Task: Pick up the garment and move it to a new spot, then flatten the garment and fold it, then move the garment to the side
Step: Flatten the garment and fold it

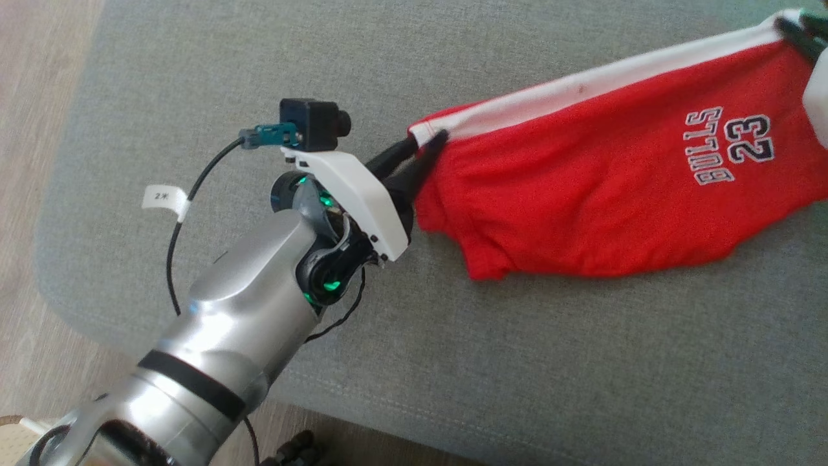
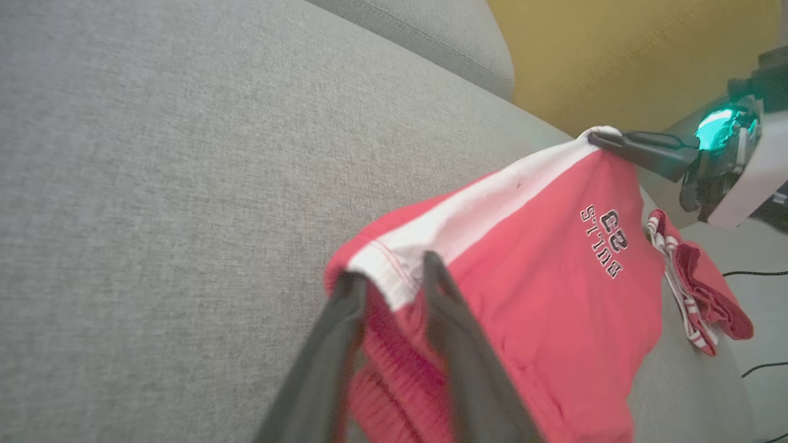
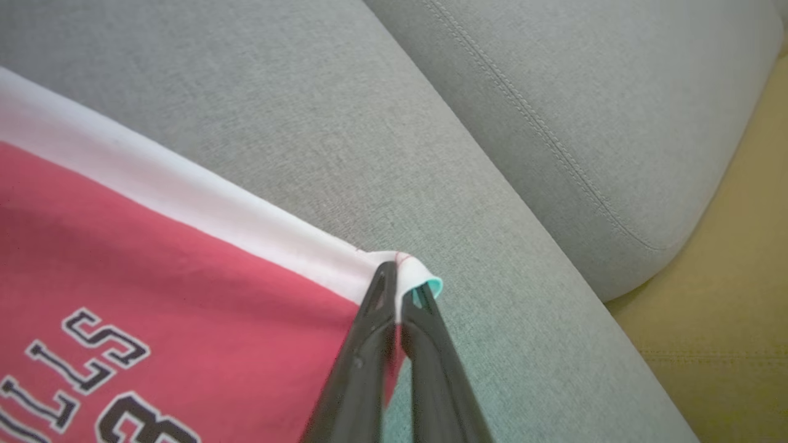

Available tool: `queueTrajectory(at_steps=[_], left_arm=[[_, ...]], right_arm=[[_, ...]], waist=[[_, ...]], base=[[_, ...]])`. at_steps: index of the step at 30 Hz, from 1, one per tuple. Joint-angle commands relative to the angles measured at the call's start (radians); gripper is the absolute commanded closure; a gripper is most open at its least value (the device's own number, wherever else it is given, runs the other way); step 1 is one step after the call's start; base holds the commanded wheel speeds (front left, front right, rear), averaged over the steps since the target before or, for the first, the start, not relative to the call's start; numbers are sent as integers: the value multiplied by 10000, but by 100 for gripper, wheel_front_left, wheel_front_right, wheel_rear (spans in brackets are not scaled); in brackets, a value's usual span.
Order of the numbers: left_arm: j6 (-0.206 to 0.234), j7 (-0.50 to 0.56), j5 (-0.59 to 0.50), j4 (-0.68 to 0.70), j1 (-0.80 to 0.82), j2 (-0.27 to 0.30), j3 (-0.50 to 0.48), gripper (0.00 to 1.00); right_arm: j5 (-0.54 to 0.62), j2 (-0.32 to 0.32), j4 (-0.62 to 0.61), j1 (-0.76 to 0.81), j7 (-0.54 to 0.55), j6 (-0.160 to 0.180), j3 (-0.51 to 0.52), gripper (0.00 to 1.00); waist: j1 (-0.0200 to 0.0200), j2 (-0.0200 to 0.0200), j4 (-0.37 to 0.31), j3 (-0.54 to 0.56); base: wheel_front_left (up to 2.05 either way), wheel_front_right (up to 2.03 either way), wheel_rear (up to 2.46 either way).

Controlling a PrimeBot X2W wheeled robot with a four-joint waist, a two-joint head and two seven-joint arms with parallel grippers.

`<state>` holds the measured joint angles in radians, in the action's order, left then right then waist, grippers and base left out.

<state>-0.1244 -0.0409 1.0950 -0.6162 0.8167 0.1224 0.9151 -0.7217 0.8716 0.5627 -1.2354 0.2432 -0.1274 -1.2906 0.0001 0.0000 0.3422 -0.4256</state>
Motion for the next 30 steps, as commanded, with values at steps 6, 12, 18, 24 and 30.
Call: queueTrajectory(at_steps=[6, 12, 18, 24, 30], left_arm=[[-62, -358, 96, -318, 534, 106, -182, 0], [-62, -816, 357, -773, 286, 366, -219, 0], [71, -1505, 519, -1101, -56, 850, -678, 0], [705, -2165, 136, -673, -348, 1367, -1616, 0], [1578, -2204, -1880, 1421, -1627, 1574, -4252, 0]], right_arm=[[-960, -235, 605, 15, -521, -33, 191, 0], [-1178, -917, 1829, 481, -1791, -33, 444, 0], [-1573, -1933, 2803, 1119, -3313, -33, 1356, 0], [-1694, -2735, 3114, 1834, -4811, -33, 2319, 0], [-1338, -3249, 2485, 2830, -5042, -33, 4087, 0]], waist=[[-1, 0, -51, 93], [-1, 0, -410, 826], [-1, 0, -938, 1716], [-1, 0, -1418, 2569], [-1, 0, -1944, 3196]], base=[[0, 0, 0], [0, 0, 0], [0, 0, 0], [0, 0, 0], [0, 0, 0]])
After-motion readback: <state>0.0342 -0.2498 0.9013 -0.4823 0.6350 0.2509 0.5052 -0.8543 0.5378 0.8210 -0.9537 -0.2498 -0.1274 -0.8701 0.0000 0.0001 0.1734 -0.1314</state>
